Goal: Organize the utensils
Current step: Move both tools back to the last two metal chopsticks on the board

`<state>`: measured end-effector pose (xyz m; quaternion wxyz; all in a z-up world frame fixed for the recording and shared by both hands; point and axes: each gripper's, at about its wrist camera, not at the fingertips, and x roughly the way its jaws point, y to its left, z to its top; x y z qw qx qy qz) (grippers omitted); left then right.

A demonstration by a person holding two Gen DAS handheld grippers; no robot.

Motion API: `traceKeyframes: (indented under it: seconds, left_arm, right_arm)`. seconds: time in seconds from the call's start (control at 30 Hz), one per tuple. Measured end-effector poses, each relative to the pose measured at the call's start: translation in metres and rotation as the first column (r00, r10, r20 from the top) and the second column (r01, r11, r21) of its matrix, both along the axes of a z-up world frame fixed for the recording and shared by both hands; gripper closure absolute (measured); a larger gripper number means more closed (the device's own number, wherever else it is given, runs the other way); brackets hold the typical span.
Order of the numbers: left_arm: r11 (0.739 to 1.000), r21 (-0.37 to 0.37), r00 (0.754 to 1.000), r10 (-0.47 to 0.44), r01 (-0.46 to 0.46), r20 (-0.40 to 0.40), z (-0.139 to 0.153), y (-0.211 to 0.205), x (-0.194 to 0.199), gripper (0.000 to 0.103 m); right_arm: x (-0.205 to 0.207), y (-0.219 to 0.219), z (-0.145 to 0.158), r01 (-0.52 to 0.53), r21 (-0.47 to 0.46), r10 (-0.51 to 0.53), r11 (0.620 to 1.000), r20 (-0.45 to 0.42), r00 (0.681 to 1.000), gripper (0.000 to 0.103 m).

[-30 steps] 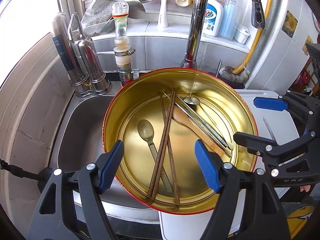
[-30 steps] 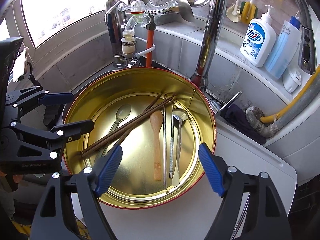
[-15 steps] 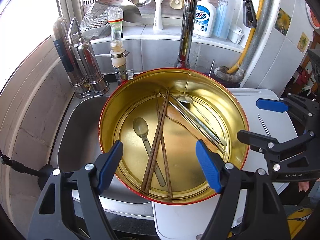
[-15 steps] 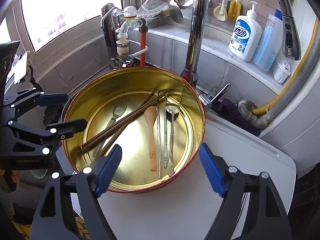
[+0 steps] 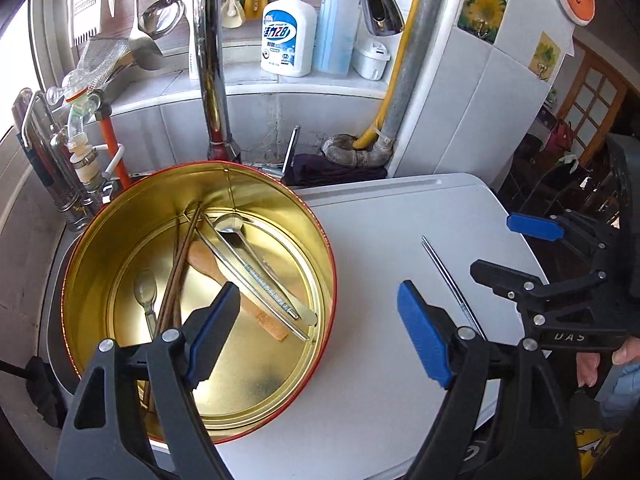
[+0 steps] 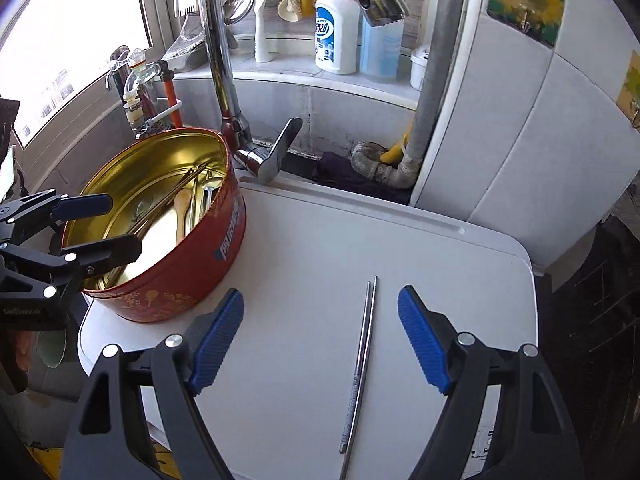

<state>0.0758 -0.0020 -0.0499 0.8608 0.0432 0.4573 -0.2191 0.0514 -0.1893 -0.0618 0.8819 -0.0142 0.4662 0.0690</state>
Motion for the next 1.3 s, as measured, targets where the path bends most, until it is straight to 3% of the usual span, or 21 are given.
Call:
traceKeyframes:
  seconds: [0.3,0.53,0.67,1.3]
  left_arm:
    - [0.989,-0.017,0.986,-0.147,0.146,-0.083,-0.033,-0.086,0.000,0.024]
    - [0.973,-0.035,0.959,-0.232,0.229,-0.164,-0.084,-0.118,0.012,0.024]
    - [0.964,0.023,0.952,-0.259,0.266,-0.160,-0.103,-0.132,0.009,0.024]
    - [0.958,0.035,0.948,-0.275,0.284,-0.158,-0.112,-0.141,0.007,0.024]
  right_arm:
    - [-0.021,-0.066,-0.047,0.069,0.009,-0.068,0.998,-0.100,0.993,0.022]
    - [-0.030,-0.080,-0.091,0.060,0.025,-0.055,0.998,-0.154,0.986,0.022]
    - [-0.037,-0.076,-0.101,0.034,0.031,-0.030,0.999,-0.147,0.989,0.022]
    - [-0.035,-0.071,-0.112,0.008,0.046,0.000,0.999,-0.158,0.987,0.022]
